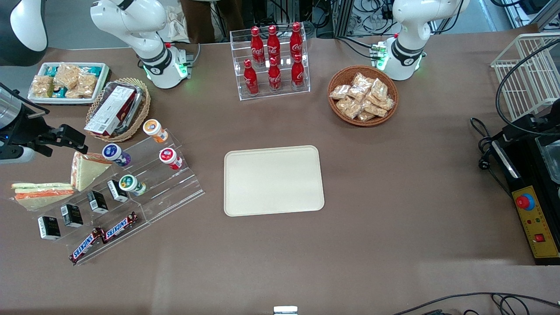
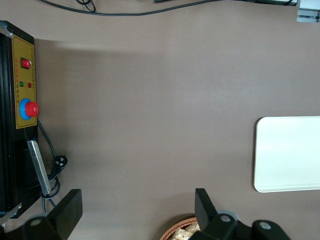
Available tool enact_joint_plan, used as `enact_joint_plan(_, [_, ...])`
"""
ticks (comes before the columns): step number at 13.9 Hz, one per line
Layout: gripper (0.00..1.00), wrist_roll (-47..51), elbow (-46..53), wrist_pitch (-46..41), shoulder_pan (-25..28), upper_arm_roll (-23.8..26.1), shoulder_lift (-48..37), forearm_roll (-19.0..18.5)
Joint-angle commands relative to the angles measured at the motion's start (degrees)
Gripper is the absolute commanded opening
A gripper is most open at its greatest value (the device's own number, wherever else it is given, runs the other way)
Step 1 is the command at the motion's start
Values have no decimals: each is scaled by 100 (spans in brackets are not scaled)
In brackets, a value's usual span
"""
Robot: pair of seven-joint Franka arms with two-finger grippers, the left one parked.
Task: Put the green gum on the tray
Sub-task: 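Move the right gripper down over the green-labelled gum bottle in the rack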
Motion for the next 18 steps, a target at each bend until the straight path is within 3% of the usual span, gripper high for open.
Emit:
enact_joint_plan(1, [98, -26, 35, 66, -51, 22, 42, 28])
enact_joint_plan(6, [98, -157, 35, 144, -51, 30, 95, 1])
enact_joint_plan(10, [98, -1360, -218, 636, -60, 13, 165, -16])
enact_joint_plan(18, [98, -1398, -1483, 1716, -51, 22, 297, -25])
